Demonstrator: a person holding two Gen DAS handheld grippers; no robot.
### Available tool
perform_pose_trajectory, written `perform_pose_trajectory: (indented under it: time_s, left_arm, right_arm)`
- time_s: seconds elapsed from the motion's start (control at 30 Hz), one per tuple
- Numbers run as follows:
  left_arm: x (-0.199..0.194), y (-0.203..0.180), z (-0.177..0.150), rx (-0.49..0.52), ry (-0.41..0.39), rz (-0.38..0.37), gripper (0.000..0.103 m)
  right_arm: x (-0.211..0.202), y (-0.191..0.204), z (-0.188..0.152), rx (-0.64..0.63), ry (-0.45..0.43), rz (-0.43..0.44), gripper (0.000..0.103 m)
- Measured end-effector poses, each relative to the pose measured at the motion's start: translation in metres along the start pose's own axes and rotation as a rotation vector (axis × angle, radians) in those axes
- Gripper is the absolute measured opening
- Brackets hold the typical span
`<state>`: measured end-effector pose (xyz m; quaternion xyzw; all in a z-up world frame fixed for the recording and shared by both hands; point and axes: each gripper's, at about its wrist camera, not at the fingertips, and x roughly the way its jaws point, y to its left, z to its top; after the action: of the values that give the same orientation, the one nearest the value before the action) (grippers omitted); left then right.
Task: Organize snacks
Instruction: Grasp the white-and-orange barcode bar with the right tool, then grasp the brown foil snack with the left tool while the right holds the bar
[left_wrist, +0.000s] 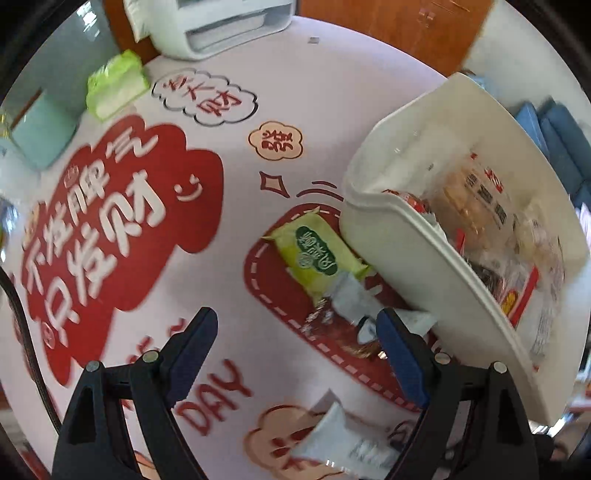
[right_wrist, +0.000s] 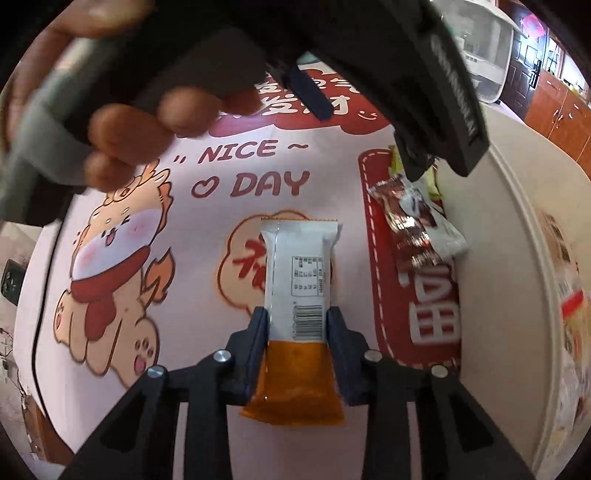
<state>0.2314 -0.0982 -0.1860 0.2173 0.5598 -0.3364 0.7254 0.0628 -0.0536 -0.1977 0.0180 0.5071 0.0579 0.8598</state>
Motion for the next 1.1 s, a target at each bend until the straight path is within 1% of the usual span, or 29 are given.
perform_pose_trajectory:
  time_s: [0.2, 0.3, 0.37, 0.4, 0.47, 0.53, 0.57, 0.6, 0.63, 0.67, 0.77, 0.8, 0.93, 1.1]
  left_arm:
    - [0.021, 0.004, -0.004, -0.19, 0.026, -0.057, 0.087]
    - [0.024, 0.006, -0.011, -0.265, 0.022, -0.098, 0.087]
    - [0.024, 0.008, -0.015, -0.294, 0.024, -0.101, 0.087]
    - [0.023, 0.007, -0.019, -0.293, 0.019, -0.086, 0.087]
    - [0.022, 0.001, -0.024, -0.257, 0.013, -0.035, 0.085]
    - [0.022, -0.007, -0.028, -0.212, 0.002, 0.025, 0.077]
    - [0.022, -0.012, -0.03, -0.183, 0.0, 0.06, 0.072]
    - [0.021, -0.016, -0.031, -0.162, -0.005, 0.077, 0.065]
    - [0.02, -0.018, -0.033, -0.144, -0.012, 0.089, 0.054]
    - [0.018, -0.021, -0.035, -0.126, -0.017, 0.096, 0.048]
    - [0.013, -0.027, -0.042, -0.11, -0.023, 0.09, 0.041]
    - [0.01, -0.028, -0.048, -0.105, -0.034, 0.092, 0.033]
    - [-0.002, -0.023, -0.065, -0.126, -0.041, 0.106, 0.031]
    - [-0.041, -0.017, -0.087, -0.171, -0.089, 0.126, 0.031]
  right_arm:
    - [-0.016, -0.013, -0.013, 0.048, -0.004, 0.027, 0.032]
    - [-0.023, -0.018, -0.015, 0.062, -0.008, 0.04, 0.032]
    - [-0.027, -0.019, -0.017, 0.065, -0.01, 0.05, 0.032]
    - [-0.029, -0.019, -0.018, 0.063, -0.01, 0.056, 0.032]
    - [-0.032, -0.018, -0.02, 0.061, -0.007, 0.066, 0.032]
    - [-0.03, -0.016, -0.023, 0.068, 0.006, 0.086, 0.032]
    - [-0.029, -0.016, -0.025, 0.072, 0.01, 0.094, 0.032]
    - [-0.03, -0.016, -0.026, 0.071, 0.015, 0.102, 0.032]
    - [-0.029, -0.013, -0.028, 0.069, 0.017, 0.105, 0.032]
    - [-0.03, -0.011, -0.029, 0.067, 0.02, 0.109, 0.032]
    - [-0.033, -0.009, -0.032, 0.062, 0.02, 0.116, 0.032]
    - [-0.033, -0.009, -0.032, 0.064, 0.021, 0.119, 0.032]
    - [-0.033, -0.017, -0.027, 0.079, 0.016, 0.139, 0.032]
    - [-0.048, -0.025, -0.029, 0.067, -0.02, 0.15, 0.031]
